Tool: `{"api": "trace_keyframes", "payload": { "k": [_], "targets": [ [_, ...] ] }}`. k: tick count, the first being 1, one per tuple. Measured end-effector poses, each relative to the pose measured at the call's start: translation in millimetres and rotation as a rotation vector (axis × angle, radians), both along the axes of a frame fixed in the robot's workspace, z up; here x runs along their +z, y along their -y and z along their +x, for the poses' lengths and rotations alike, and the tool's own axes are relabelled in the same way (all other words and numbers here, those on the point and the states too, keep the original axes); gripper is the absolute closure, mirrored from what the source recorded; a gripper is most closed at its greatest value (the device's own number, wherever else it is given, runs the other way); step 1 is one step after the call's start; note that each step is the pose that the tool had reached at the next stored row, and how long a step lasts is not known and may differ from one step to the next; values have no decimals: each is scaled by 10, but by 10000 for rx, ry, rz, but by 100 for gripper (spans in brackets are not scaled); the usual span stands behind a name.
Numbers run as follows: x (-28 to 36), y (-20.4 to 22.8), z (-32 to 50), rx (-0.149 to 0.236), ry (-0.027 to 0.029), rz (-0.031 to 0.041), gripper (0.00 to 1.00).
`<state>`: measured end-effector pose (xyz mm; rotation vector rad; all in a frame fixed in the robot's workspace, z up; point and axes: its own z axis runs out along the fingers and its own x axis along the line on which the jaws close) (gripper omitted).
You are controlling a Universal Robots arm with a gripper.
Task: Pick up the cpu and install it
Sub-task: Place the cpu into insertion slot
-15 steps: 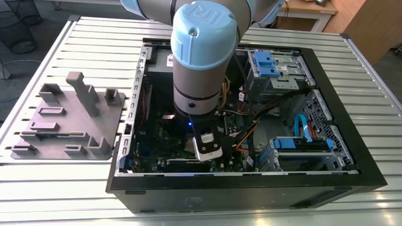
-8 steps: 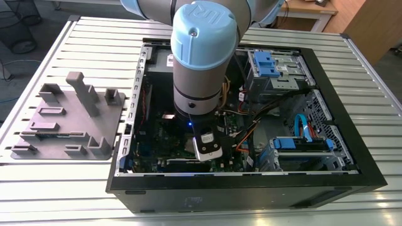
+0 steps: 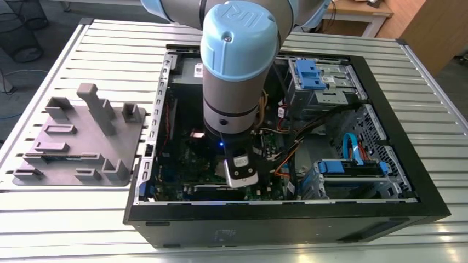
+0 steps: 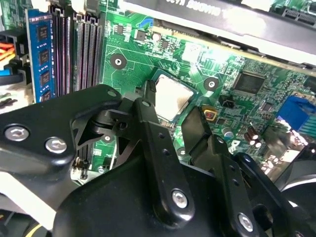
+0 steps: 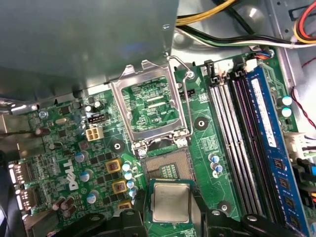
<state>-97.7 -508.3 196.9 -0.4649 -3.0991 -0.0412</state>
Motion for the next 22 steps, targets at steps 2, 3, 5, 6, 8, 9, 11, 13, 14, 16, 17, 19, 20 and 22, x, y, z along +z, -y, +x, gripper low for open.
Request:
{"api": "trace_keyframes", "payload": {
  "k": [2,3,5,6,8,9,11,13,14,16,17,19,20,22],
  "targets": [
    [1,3,0,-103,-2,-4,52],
    [0,5,0,-155,-1,-2,52],
    [-4,10,0,-273,-1,-2,52],
    [-5,14,0,-328,-2,-5,52],
    [-9,17,0,-412,0,-6,52],
    [-12,18,0,-448,0,-9,52],
    [-22,18,2,-495,-1,-14,52],
    [-32,18,3,-534,-1,-15,52],
    [-37,18,4,-552,-1,-17,52],
    [-45,19,4,-576,-1,-19,52],
    [-46,19,5,-576,-2,-21,52],
    [-47,18,5,-577,-1,-20,52],
    [-48,18,5,-578,-1,-19,52],
    [-49,19,5,-577,0,-19,52]
  ]
}}
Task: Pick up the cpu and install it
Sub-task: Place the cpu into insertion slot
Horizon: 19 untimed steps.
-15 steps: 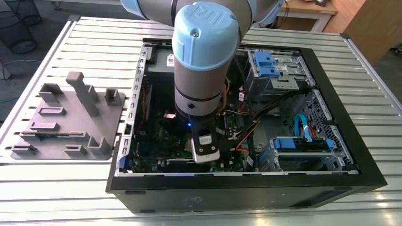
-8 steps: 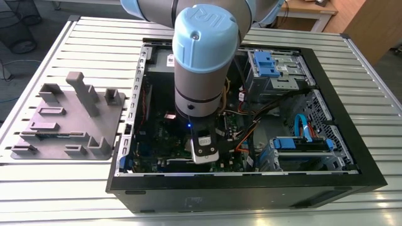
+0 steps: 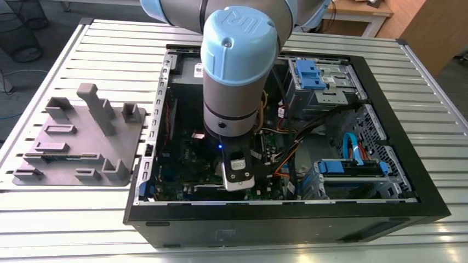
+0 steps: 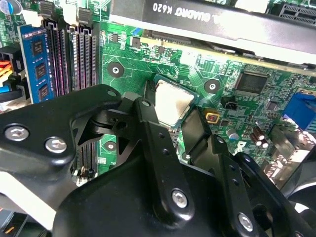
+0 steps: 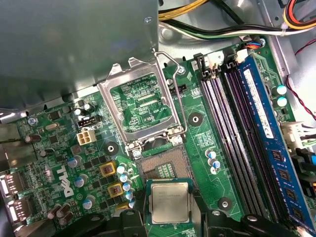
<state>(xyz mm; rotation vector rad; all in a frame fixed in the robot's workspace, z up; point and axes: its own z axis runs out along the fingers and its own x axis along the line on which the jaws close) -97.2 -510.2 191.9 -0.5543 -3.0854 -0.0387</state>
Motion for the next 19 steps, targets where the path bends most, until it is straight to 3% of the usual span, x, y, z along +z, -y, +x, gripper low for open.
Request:
{"api": "trace_keyframes", "payload": {
  "k": [14,19],
  "targets": [
    [-9,1,0,-13,0,-5,52],
    [-8,1,0,-15,-1,-6,56]
  ]
}}
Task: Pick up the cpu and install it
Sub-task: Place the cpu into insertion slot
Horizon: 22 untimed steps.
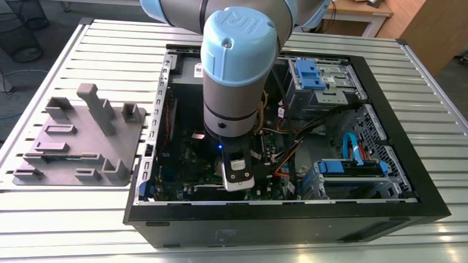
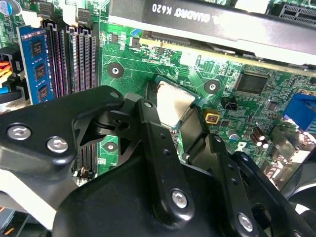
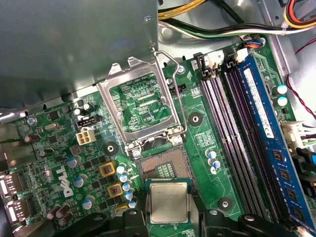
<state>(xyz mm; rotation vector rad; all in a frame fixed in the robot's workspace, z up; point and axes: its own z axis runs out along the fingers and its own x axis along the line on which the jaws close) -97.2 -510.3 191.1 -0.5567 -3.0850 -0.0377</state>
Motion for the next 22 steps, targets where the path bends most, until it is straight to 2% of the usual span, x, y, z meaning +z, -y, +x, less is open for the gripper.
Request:
{"api": "trace_keyframes", "payload": {
  "k": [7,12,15,19,22],
  "targets": [
    [6,-1,1,-2,4,5,56],
    [75,0,0,-2,1,1,56],
    [76,-1,0,4,2,3,56],
    [77,0,3,333,1,8,56],
    [77,0,3,655,1,40,56]
  ]
}}
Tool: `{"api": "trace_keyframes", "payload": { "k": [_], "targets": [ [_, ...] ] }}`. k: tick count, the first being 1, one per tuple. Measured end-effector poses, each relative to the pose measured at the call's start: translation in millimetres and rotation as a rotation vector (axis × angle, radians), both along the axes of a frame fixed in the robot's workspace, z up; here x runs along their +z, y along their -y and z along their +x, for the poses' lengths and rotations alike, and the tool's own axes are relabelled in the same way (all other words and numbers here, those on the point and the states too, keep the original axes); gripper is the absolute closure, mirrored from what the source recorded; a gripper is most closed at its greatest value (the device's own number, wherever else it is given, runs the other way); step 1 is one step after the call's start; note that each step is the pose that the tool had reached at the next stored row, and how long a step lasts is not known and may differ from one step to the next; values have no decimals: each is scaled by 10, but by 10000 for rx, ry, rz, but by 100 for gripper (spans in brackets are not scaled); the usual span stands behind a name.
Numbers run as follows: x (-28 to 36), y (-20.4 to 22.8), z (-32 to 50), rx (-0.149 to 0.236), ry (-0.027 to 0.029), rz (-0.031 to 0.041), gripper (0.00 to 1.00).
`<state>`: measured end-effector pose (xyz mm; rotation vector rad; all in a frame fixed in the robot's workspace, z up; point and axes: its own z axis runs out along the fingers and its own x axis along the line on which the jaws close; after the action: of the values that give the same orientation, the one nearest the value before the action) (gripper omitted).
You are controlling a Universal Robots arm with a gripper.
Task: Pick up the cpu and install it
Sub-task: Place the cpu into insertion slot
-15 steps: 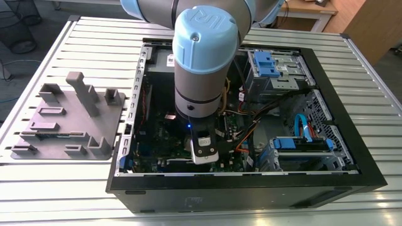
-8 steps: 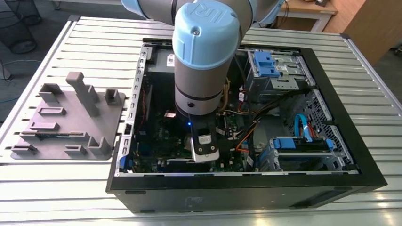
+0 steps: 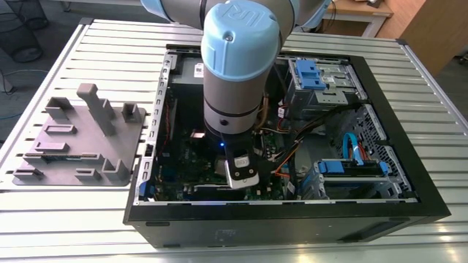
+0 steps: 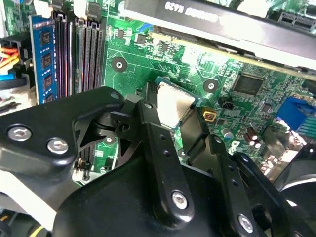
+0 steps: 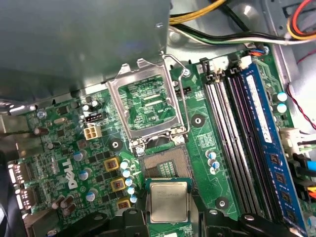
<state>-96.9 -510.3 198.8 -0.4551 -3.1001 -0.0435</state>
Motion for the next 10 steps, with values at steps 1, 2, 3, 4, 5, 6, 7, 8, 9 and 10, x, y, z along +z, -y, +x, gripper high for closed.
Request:
{"api": "trace_keyframes", "payload": {
  "k": [1,2,3,4,5,6,7,8,9,10],
  "targets": [
    [-1,0,0,74,1,15,56],
    [-1,-1,0,99,1,18,56],
    [-1,-1,0,99,1,18,56],
    [-1,-1,0,100,1,18,56],
    [-1,-1,0,100,1,18,56],
    [-1,-1,0,110,1,19,56],
    [-1,0,1,169,0,20,56],
    [-1,0,1,309,0,23,56],
    [-2,0,1,501,1,23,56],
    [-2,0,0,683,0,23,56]
  ]
}}
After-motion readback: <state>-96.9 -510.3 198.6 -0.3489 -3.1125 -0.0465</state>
